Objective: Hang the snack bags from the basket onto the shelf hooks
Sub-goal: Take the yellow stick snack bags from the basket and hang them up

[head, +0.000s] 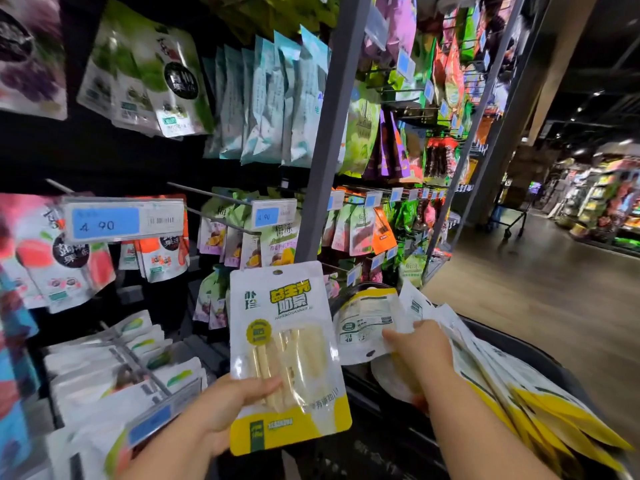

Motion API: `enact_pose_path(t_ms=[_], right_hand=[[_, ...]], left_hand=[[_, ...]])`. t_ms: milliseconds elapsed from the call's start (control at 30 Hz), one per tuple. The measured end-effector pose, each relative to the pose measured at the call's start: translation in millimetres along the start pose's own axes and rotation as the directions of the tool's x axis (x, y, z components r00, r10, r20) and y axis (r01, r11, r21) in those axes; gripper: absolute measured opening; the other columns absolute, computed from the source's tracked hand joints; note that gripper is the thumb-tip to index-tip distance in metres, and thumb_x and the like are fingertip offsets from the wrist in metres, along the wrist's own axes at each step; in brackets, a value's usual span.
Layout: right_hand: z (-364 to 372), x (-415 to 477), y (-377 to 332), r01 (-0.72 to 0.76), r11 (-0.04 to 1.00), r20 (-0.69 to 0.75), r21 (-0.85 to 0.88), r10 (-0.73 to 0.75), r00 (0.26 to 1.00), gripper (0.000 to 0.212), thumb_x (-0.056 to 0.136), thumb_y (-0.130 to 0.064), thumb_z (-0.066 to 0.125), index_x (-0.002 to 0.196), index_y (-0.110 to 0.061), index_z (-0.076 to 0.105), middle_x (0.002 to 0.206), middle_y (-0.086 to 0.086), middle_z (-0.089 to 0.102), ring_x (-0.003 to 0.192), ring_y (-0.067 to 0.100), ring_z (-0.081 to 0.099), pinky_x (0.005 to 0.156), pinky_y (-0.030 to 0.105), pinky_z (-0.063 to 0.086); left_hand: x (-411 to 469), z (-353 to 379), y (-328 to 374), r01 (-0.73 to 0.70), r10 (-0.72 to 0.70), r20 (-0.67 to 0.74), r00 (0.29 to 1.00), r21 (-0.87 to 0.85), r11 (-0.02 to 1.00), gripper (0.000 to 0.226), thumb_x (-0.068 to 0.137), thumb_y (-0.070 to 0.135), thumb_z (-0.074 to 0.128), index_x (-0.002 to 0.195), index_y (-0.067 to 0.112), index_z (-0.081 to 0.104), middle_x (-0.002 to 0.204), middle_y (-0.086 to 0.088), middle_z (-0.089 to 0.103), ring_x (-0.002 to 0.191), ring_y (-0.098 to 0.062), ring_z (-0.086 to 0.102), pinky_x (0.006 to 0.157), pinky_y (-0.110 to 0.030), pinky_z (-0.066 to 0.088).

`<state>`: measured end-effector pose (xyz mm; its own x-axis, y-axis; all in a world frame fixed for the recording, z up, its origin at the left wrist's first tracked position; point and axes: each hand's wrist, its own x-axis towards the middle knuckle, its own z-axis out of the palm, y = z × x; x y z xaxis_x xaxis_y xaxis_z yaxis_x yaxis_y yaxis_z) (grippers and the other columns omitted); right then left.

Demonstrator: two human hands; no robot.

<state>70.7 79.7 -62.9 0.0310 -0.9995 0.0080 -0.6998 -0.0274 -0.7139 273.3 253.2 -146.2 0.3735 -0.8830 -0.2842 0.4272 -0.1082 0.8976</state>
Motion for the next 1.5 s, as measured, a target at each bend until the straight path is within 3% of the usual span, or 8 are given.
enact_pose_path(t_ms=[100, 267, 433, 567, 700, 833, 1167, 1500], right_hand=[[0, 3, 0, 0.019, 0.992, 0.026, 0.127, -0.022, 0.999, 0.022, 0.085, -0.029, 0.073, 0.095, -0.010, 0.068, 0.091, 0.009, 0.070, 0.080, 0.026, 0.064, 0.062, 0.031, 0.046], [-12, -13, 3, 0.057, 0.894, -0.036, 0.445, -0.046, 0.998, 0.021, 0.074, -0.032, 0.071, 0.089, -0.019, 0.062, 0.095, 0.011, 0.068, 0.089, 0.034, 0.065, 0.084, 0.054, 0.055], [-40, -27, 12, 0.144, 0.812, -0.108, 0.565, -0.101, 0.989, 0.010, 0.093, -0.019, 0.062, 0.100, -0.012, 0.063, 0.086, 0.014, 0.067, 0.073, 0.030, 0.063, 0.066, 0.039, 0.051], [-53, -33, 15, 0.227, 0.898, -0.148, 0.377, -0.184, 0.972, 0.023, 0.094, -0.029, 0.059, 0.112, -0.016, 0.062, 0.098, 0.007, 0.069, 0.090, 0.031, 0.065, 0.082, 0.048, 0.054], [-58, -35, 18, 0.268, 0.928, -0.156, 0.259, -0.234, 0.960, 0.026, 0.095, -0.032, 0.055, 0.116, -0.016, 0.058, 0.091, 0.009, 0.070, 0.079, 0.028, 0.066, 0.075, 0.044, 0.056], [-69, -47, 19, 0.310, 0.876, -0.089, 0.370, -0.299, 0.950, 0.056, 0.097, -0.018, 0.055, 0.138, -0.048, 0.032, 0.091, 0.013, 0.069, 0.063, 0.023, 0.060, 0.053, 0.031, 0.048], [-96, -59, 20, 0.366, 0.863, 0.049, 0.348, -0.407, 0.912, 0.016, 0.090, -0.019, 0.070, 0.090, -0.023, 0.054, 0.075, 0.007, 0.062, 0.052, 0.012, 0.059, 0.053, 0.027, 0.046], [-110, -59, 24, 0.293, 0.784, 0.332, 0.547, -0.524, 0.784, 0.046, 0.072, 0.011, 0.078, 0.106, -0.018, 0.068, 0.091, 0.006, 0.077, 0.095, 0.016, 0.073, 0.076, 0.026, 0.057]], left_hand=[[0, 6, -1, 0.019, -0.019, -0.007, 1.000, -0.012, 1.000, 0.014, 0.083, -0.002, 0.069, 0.097, -0.003, 0.067, 0.061, -0.001, 0.072, 0.050, -0.003, 0.067, 0.041, -0.011, 0.046], [2, 8, -3, -0.030, 0.030, 0.023, 0.999, 0.005, 1.000, 0.046, 0.061, 0.013, 0.081, 0.104, 0.001, 0.072, 0.097, -0.014, 0.076, 0.107, -0.030, 0.067, 0.105, -0.042, 0.043], [-5, 16, -4, -0.084, 0.085, -0.015, 0.996, 0.033, 0.996, 0.032, 0.073, 0.002, 0.075, 0.105, 0.001, 0.070, 0.094, -0.015, 0.076, 0.095, -0.028, 0.070, 0.077, -0.032, 0.050], [-11, 23, -3, -0.141, 0.145, -0.056, 0.988, 0.063, 0.988, 0.033, 0.071, 0.000, 0.080, 0.103, 0.006, 0.072, 0.095, -0.009, 0.077, 0.097, -0.026, 0.070, 0.099, -0.039, 0.048], [-18, 35, -2, -0.188, 0.194, -0.098, 0.976, 0.074, 0.979, 0.035, 0.072, -0.002, 0.080, 0.105, 0.006, 0.071, 0.095, -0.010, 0.077, 0.095, -0.027, 0.071, 0.089, -0.037, 0.053], [-28, 47, -5, -0.246, 0.258, -0.114, 0.959, 0.108, 0.963, 0.029, 0.076, -0.005, 0.076, 0.101, 0.009, 0.071, 0.093, -0.009, 0.077, 0.087, -0.024, 0.074, 0.075, -0.032, 0.055], [-36, 51, -4, -0.293, 0.314, -0.124, 0.941, 0.157, 0.943, 0.032, 0.074, -0.004, 0.079, 0.101, 0.010, 0.068, 0.090, -0.004, 0.078, 0.085, -0.024, 0.073, 0.079, -0.037, 0.054], [-40, 48, 2, -0.292, 0.298, -0.086, 0.951, 0.078, 0.953, 0.034, 0.076, -0.008, 0.073, 0.105, 0.010, 0.069, 0.094, -0.009, 0.077, 0.086, -0.026, 0.074, 0.079, -0.038, 0.053]])
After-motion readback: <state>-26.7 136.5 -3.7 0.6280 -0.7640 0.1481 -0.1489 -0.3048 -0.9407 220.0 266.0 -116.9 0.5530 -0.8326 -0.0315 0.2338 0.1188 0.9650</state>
